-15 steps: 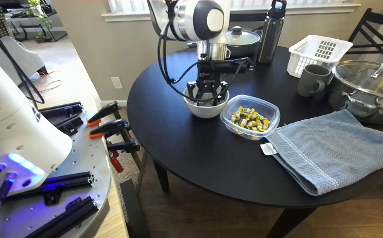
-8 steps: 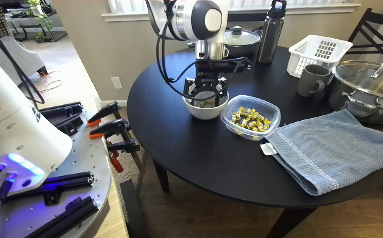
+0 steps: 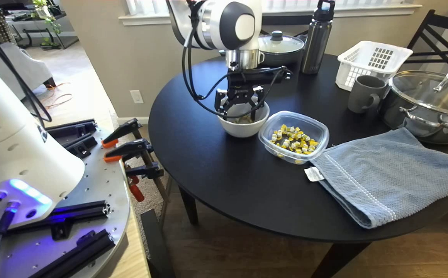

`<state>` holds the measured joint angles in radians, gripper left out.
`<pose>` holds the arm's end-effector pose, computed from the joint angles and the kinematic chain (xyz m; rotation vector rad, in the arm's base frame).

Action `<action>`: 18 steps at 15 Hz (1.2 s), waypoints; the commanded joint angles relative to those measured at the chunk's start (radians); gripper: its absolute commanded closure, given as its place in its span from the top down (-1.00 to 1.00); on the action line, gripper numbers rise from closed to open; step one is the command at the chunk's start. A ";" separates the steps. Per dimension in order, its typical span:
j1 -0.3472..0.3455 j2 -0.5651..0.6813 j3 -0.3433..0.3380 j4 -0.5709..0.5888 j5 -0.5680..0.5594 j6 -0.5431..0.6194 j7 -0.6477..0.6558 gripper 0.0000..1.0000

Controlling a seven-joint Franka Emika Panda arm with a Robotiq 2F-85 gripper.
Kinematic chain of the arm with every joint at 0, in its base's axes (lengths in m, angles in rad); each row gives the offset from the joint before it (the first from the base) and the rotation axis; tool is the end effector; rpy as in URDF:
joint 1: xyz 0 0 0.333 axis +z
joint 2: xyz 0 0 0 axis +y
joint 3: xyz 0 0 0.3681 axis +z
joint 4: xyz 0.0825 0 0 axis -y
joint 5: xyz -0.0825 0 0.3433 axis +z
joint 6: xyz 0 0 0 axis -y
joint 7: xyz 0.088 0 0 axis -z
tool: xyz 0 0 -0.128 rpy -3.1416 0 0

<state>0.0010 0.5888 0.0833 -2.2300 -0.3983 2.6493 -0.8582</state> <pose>0.5220 0.0517 0.1538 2.4563 1.8657 -0.2897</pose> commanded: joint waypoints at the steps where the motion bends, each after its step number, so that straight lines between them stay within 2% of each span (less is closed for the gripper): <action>1: -0.006 -0.040 0.007 -0.067 -0.030 0.090 -0.024 1.00; 5: 0.015 -0.065 -0.010 -0.114 -0.087 0.176 -0.023 1.00; 12: 0.088 -0.042 -0.110 -0.122 -0.232 0.245 0.025 1.00; 18: 0.076 -0.039 -0.105 -0.133 -0.284 0.247 0.026 1.00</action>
<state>0.0844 0.5444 -0.0180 -2.3323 -0.6448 2.8510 -0.8579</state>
